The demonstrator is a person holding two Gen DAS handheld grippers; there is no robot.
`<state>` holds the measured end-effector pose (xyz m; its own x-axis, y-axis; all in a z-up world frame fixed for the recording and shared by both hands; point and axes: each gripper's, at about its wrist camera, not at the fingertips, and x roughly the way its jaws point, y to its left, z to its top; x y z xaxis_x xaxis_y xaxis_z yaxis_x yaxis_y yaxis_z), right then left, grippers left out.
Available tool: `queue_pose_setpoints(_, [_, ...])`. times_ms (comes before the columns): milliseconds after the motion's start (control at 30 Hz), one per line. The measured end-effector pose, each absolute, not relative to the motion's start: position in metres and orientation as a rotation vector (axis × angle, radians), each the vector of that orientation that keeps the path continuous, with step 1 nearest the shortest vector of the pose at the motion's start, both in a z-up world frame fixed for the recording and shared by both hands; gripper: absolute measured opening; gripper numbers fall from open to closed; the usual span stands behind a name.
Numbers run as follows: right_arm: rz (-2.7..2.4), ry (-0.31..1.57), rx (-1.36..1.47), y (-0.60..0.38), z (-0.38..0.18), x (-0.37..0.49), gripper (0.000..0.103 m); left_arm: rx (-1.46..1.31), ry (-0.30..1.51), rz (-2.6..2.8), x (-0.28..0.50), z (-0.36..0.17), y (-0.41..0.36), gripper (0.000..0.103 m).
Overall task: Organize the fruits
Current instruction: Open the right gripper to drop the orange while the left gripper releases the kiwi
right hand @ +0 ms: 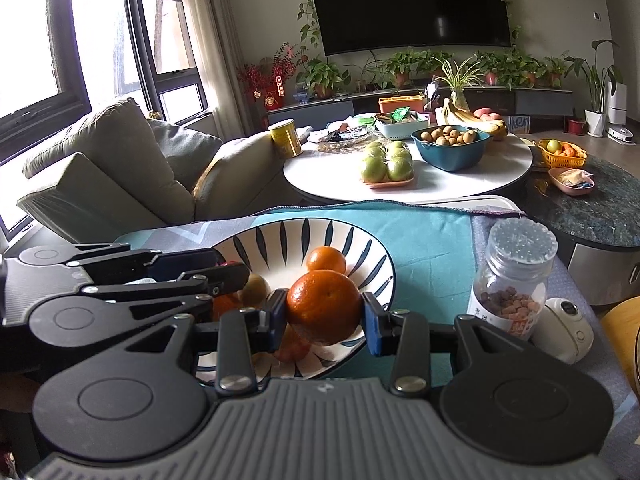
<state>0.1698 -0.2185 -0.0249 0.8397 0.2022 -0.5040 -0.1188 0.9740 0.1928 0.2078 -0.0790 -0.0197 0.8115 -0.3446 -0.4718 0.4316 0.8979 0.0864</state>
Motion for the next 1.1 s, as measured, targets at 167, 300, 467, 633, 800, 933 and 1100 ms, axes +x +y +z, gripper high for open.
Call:
queue_pose_setpoints(167, [0.174, 0.551, 0.155, -0.216, -0.026, 0.173, 0.078, 0.17, 0.45, -0.376, 0.202, -0.012, -0.066, 0.031])
queue_pose_setpoints(300, [0.183, 0.55, 0.143, -0.21, -0.027, 0.179, 0.078, 0.168, 0.444, -0.352, 0.198, -0.009, -0.059, 0.031])
queue_pose_setpoints(467, [0.191, 0.551, 0.131, -0.206, -0.029, 0.183, 0.078, 0.177, 0.439, -0.333, 0.193, -0.011, -0.054, 0.032])
queue_pose_setpoints(633, [0.187, 0.553, 0.124, -0.205, -0.029, 0.186, 0.078, 0.166, 0.448, -0.317, 0.194, -0.013, -0.05, 0.032])
queue_pose_setpoints(800, [0.187, 0.549, 0.109, -0.203, -0.031, 0.187, 0.078, 0.174, 0.451, -0.312, 0.191, -0.016, -0.051, 0.032])
queue_pose_setpoints(933, [0.198, 0.536, 0.11, -0.202, -0.03, 0.185, 0.079, 0.176, 0.461, -0.313, 0.19, -0.017, -0.051, 0.032])
queue_pose_setpoints(1100, [0.207, 0.511, 0.098, -0.2, -0.024, 0.179, 0.079, 0.175, 0.464, -0.307, 0.185, -0.017, -0.049, 0.032])
